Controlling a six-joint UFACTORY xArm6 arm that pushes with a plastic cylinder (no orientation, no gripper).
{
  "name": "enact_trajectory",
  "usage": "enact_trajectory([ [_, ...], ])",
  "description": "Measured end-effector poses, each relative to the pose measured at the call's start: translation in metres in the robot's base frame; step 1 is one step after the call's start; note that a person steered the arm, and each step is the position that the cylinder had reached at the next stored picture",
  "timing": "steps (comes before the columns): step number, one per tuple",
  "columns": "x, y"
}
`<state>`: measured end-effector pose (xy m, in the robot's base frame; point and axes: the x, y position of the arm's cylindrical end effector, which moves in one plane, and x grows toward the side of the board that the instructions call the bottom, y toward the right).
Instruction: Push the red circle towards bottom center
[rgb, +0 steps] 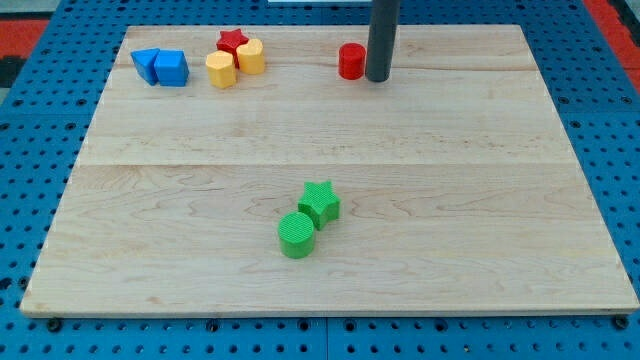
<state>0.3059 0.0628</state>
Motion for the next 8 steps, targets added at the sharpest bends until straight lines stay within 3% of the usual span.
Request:
enact_trajectory([
  [2, -0.09, 0.018],
  [3, -0.09, -0.03],
  [5, 0.045, -0.072],
  [6, 0.038, -0.067],
  [7, -0.01, -0.062],
  [8, -0.02, -0.021],
])
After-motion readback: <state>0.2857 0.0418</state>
